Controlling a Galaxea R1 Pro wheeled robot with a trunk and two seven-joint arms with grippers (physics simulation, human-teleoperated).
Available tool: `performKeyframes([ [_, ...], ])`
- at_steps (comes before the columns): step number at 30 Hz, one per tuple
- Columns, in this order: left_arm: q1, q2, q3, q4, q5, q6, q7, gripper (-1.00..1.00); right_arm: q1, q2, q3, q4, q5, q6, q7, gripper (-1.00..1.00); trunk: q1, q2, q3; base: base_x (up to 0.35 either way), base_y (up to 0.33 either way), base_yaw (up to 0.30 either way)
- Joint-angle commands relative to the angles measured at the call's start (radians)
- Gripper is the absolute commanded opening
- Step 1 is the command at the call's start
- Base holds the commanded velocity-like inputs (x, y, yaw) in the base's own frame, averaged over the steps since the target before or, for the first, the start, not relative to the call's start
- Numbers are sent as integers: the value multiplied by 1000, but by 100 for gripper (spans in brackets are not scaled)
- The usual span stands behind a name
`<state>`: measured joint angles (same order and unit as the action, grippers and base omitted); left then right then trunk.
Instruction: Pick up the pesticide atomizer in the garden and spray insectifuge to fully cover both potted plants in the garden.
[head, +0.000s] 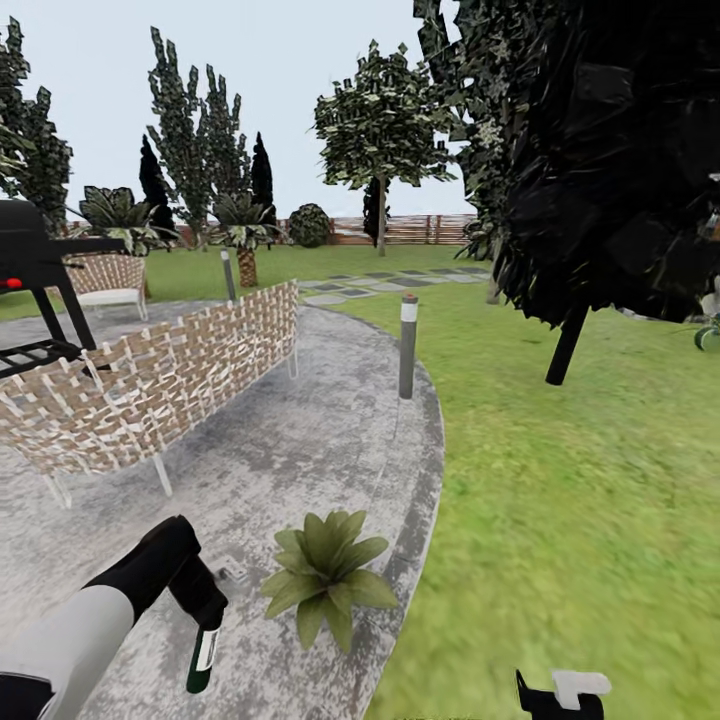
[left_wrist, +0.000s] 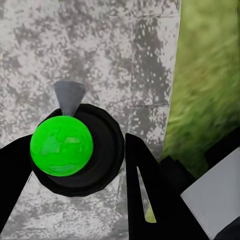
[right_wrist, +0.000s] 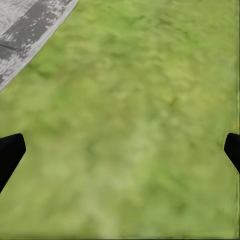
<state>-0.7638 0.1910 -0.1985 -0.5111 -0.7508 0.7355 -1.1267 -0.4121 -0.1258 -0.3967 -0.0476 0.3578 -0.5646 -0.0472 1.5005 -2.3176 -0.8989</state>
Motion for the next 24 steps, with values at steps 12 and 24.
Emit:
performKeyframes([
  [12,0,-1,-15,-4,-283,7,-206,-100,-1,0,-5,2,10,-3,-4,100,0,0,-1,0,0,-69],
  [24,-5,-8,-15,-17,-305,7,-229,-100,-1,0,-5,2,15,-3,-3,100,0,0,-1,172,151,0],
])
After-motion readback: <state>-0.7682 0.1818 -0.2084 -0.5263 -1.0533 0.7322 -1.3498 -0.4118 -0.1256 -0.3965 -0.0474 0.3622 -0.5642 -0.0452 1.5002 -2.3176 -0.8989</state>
